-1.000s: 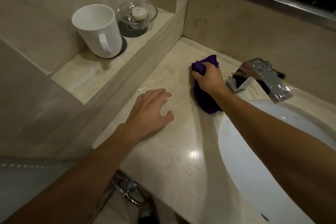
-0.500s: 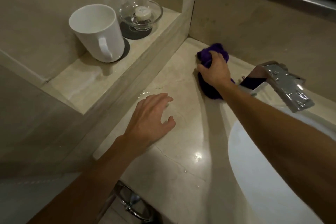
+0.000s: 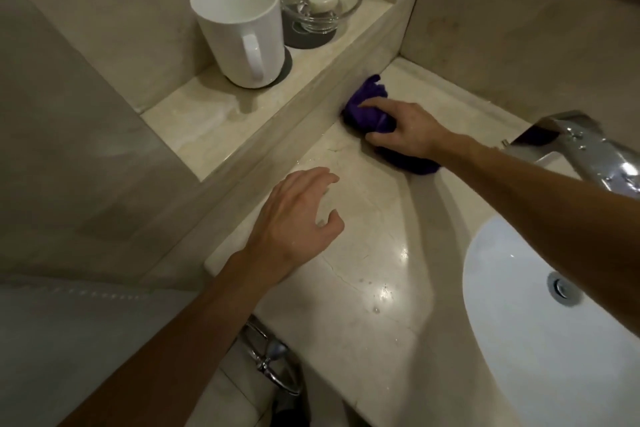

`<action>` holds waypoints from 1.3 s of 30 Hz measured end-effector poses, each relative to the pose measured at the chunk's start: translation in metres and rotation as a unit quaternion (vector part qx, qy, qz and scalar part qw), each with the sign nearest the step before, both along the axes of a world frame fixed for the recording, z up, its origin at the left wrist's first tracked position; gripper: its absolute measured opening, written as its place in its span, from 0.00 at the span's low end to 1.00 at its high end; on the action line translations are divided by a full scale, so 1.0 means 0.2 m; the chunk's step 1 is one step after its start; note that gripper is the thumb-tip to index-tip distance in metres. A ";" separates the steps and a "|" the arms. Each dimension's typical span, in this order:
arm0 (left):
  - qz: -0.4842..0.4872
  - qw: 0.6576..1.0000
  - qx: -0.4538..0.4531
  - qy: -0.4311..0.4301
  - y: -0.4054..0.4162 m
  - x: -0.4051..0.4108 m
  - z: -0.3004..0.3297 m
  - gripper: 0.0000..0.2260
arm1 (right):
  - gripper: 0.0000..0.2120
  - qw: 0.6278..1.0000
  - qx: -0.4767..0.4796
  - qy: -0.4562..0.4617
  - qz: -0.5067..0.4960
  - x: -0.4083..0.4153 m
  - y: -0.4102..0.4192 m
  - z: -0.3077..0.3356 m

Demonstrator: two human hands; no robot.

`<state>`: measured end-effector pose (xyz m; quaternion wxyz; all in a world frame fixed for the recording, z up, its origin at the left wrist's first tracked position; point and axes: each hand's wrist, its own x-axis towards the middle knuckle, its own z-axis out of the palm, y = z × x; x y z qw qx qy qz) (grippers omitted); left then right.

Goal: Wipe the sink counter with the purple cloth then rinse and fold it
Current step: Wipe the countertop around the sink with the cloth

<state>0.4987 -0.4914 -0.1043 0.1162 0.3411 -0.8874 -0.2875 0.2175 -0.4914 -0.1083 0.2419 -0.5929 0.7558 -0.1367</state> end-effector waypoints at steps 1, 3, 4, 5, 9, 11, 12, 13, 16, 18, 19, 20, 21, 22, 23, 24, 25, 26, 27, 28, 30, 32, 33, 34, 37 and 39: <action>0.000 1.000 0.002 -0.001 0.01 0.00 0.01 0.22 | 0.28 1.000 0.002 -0.007 0.012 0.04 0.02 0.00; 0.004 1.000 0.006 -0.007 0.02 0.01 0.03 0.22 | 0.29 0.999 0.001 -0.015 0.031 0.13 0.06 -0.02; 0.009 1.000 0.010 -0.011 0.03 0.01 0.04 0.22 | 0.29 0.999 -0.002 -0.017 0.040 0.17 0.08 -0.02; 0.014 1.000 0.014 -0.015 0.03 0.02 0.04 0.22 | 0.30 0.999 -0.002 -0.024 0.047 0.20 0.09 -0.03; 0.016 1.000 0.010 -0.017 0.05 0.03 0.06 0.21 | 0.32 0.992 0.003 -0.126 0.021 0.23 0.10 0.01; 0.005 1.000 0.012 -0.014 0.04 0.02 0.08 0.21 | 0.27 0.989 -0.029 -0.143 -0.005 0.20 0.12 0.08; 0.000 1.000 0.009 -0.015 0.03 -0.01 0.08 0.22 | 0.25 0.989 -0.053 -0.132 -0.028 0.18 0.15 0.11; -0.001 1.000 0.003 -0.016 0.00 -0.05 0.07 0.23 | 0.23 0.988 -0.077 -0.122 -0.060 0.16 0.17 0.13; -0.012 0.999 -0.029 -0.028 -0.07 -0.23 0.04 0.28 | 0.21 0.981 -0.109 -0.080 -0.142 0.09 0.30 0.17; -0.026 0.996 -0.076 -0.047 -0.12 -0.38 0.03 0.28 | 0.21 0.979 -0.096 -0.054 -0.169 0.06 0.40 0.17; -0.035 0.993 -0.095 -0.058 -0.13 -0.45 0.03 0.27 | 0.21 0.980 -0.088 -0.041 -0.176 0.05 0.45 0.17; -0.044 0.990 -0.107 -0.074 -0.15 -0.51 0.02 0.27 | 0.21 0.980 -0.081 -0.028 -0.179 0.05 0.49 0.17; -0.053 0.988 -0.110 -0.095 -0.16 -0.56 0.00 0.28 | 0.21 0.980 -0.076 -0.018 -0.184 0.06 0.53 0.16; -0.061 0.986 -0.107 -0.116 -0.17 -0.61 -0.01 0.29 | 0.21 0.979 -0.075 -0.011 -0.190 0.06 0.56 0.15; -0.065 0.984 -0.103 -0.132 -0.18 -0.64 -0.03 0.30 | 0.20 0.977 -0.075 -0.010 -0.200 0.07 0.58 0.14; -0.067 0.982 -0.103 -0.145 -0.18 -0.66 -0.04 0.31 | 0.20 0.974 -0.076 -0.012 -0.211 0.08 0.59 0.13; -0.069 0.979 -0.108 -0.155 -0.19 -0.67 -0.05 0.31 | 0.21 0.972 -0.080 -0.017 -0.222 0.09 0.60 0.12; -0.075 0.978 -0.112 -0.161 -0.20 -0.69 -0.05 0.32 | 0.21 0.967 -0.087 -0.024 -0.236 0.10 0.63 0.12; -0.077 0.977 -0.114 -0.164 -0.21 -0.71 -0.06 0.32 | 0.21 0.963 -0.097 -0.037 -0.250 0.12 0.65 0.11; -0.077 0.976 -0.117 -0.166 -0.22 -0.71 -0.07 0.32 | 0.21 0.957 -0.109 -0.052 -0.263 0.14 0.68 0.11; -0.074 0.978 -0.111 -0.163 -0.22 -0.69 -0.09 0.31 | 0.20 0.947 -0.124 -0.075 -0.286 0.20 0.76 0.11; -0.049 0.983 -0.101 -0.147 -0.21 -0.65 -0.10 0.30 | 0.20 0.946 -0.120 -0.083 -0.289 0.26 0.83 0.10; -0.032 0.984 -0.101 -0.142 -0.20 -0.63 -0.10 0.30 | 0.20 0.948 -0.113 -0.084 -0.287 0.28 0.87 0.09; -0.015 0.984 -0.098 -0.146 -0.18 -0.61 -0.10 0.30 | 0.20 0.949 -0.106 -0.084 -0.284 0.30 0.91 0.09; 0.031 0.981 -0.086 -0.173 -0.12 -0.52 -0.08 0.30 | 0.19 0.953 -0.095 -0.082 -0.275 0.36 1.02 0.08; 0.068 0.978 -0.077 -0.183 -0.05 -0.46 -0.06 0.30 | 0.19 0.951 -0.103 -0.085 -0.278 0.39 1.09 0.07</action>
